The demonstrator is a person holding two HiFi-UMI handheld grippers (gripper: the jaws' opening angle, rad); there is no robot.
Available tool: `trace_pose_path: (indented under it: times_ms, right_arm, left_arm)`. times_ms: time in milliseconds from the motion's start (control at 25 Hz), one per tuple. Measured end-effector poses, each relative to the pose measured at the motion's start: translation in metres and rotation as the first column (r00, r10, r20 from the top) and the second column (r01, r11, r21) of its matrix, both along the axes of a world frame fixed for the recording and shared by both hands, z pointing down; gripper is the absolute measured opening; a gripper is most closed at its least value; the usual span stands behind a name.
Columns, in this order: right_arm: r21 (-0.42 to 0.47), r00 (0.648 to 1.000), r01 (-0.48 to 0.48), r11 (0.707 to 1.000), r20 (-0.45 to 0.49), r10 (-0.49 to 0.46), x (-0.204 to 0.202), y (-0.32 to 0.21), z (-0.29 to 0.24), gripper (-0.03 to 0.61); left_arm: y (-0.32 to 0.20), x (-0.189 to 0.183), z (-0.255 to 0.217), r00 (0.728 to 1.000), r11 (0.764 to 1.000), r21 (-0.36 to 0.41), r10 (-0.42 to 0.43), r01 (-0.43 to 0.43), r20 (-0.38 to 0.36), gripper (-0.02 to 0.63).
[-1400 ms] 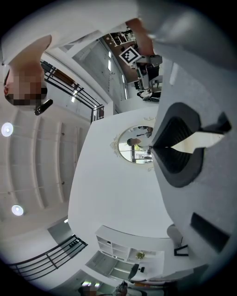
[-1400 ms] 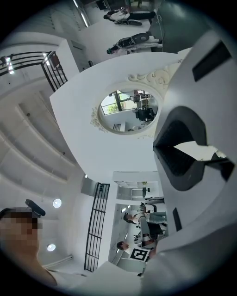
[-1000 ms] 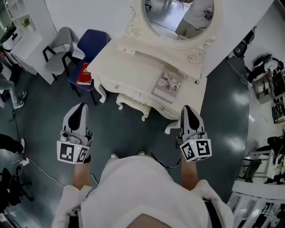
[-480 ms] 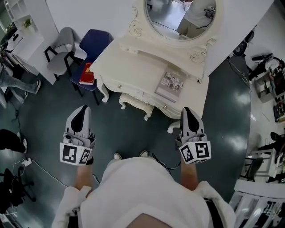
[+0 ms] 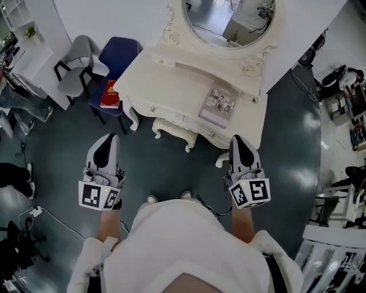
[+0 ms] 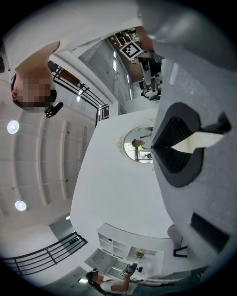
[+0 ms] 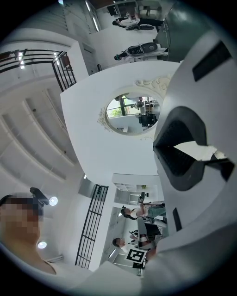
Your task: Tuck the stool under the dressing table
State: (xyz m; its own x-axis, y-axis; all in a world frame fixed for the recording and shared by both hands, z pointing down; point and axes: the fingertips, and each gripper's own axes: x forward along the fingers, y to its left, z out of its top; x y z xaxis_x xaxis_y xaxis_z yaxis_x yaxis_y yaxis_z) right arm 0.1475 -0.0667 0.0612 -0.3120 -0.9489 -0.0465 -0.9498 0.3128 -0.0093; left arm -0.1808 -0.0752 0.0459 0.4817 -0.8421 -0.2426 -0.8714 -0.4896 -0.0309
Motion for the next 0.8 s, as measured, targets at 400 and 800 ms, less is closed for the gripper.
trace_pose_path:
  times_ms: [400,800]
  right_arm:
    - [0.01,0.999,0.034,0.999,-0.014,-0.034,-0.016,-0.003,0.004,0.0]
    - [0.011,1.0,0.016,1.0,-0.012,-0.016,-0.022,-0.002,0.006,0.0]
  left_arm:
    - [-0.004,-0.001,0.007,1.0,1.0,-0.01,0.009,-0.009,-0.005,0.015]
    - [-0.009,0.0,0.01,0.999,0.999,-0.018,0.039,-0.039,0.0,0.015]
